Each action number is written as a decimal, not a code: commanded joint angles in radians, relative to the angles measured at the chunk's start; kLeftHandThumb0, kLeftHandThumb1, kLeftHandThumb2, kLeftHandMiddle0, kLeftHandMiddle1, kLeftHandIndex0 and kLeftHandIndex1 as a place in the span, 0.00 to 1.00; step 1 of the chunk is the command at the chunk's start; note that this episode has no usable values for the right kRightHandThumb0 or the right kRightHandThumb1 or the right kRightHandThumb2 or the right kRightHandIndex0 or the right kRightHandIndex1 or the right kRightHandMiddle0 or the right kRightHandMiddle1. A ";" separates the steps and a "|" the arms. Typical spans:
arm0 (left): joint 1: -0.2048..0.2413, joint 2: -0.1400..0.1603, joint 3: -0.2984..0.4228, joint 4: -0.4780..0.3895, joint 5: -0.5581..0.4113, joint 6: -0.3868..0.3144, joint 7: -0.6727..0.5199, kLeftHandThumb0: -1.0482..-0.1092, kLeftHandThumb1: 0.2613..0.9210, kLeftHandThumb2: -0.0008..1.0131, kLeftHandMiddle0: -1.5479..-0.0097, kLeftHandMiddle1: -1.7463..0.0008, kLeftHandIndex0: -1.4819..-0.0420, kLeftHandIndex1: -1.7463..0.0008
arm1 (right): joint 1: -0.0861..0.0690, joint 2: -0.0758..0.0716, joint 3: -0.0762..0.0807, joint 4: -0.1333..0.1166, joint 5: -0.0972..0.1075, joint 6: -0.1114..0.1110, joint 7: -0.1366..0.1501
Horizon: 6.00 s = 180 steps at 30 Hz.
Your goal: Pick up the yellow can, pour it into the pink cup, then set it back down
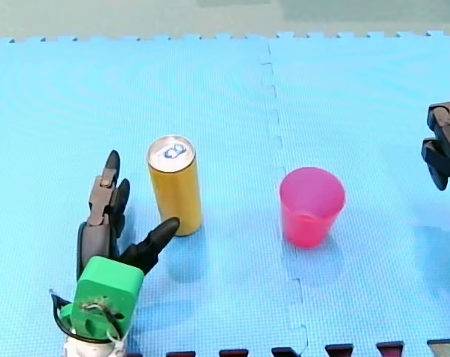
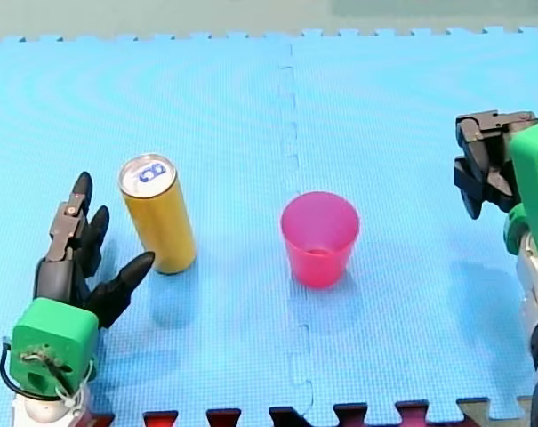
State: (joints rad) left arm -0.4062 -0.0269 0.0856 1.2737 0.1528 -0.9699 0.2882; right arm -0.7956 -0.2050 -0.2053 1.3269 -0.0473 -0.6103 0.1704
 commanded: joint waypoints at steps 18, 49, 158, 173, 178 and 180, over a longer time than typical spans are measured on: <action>-0.005 0.003 -0.001 -0.008 -0.011 -0.002 -0.034 0.03 0.73 0.00 0.80 1.00 0.92 1.00 | -0.001 -0.008 -0.006 -0.004 0.005 -0.007 0.003; -0.021 0.030 -0.052 -0.011 0.033 0.061 -0.037 0.00 0.86 0.02 0.77 0.99 0.91 1.00 | 0.002 -0.013 0.006 -0.006 -0.007 -0.017 -0.023; -0.132 0.012 -0.089 0.000 0.060 0.276 0.009 0.01 0.99 0.01 0.73 1.00 0.86 1.00 | 0.036 -0.022 0.022 -0.019 0.002 -0.054 -0.010; -0.137 0.005 -0.096 -0.006 0.060 0.299 0.026 0.04 0.99 0.00 0.72 1.00 0.85 1.00 | 0.037 -0.008 -0.001 -0.021 0.030 -0.054 0.018; -0.141 -0.005 -0.075 -0.008 0.021 0.309 -0.028 0.04 1.00 0.00 0.72 1.00 0.86 1.00 | 0.036 -0.008 -0.002 -0.020 0.030 -0.051 0.019; -0.142 -0.005 -0.073 -0.007 0.015 0.311 -0.036 0.04 1.00 0.01 0.72 1.00 0.87 1.00 | 0.036 -0.009 -0.001 -0.020 0.029 -0.051 0.019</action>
State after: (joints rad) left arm -0.5426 -0.0334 0.0086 1.2676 0.1737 -0.6634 0.2566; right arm -0.7587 -0.2100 -0.2047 1.3089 -0.0212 -0.6588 0.1899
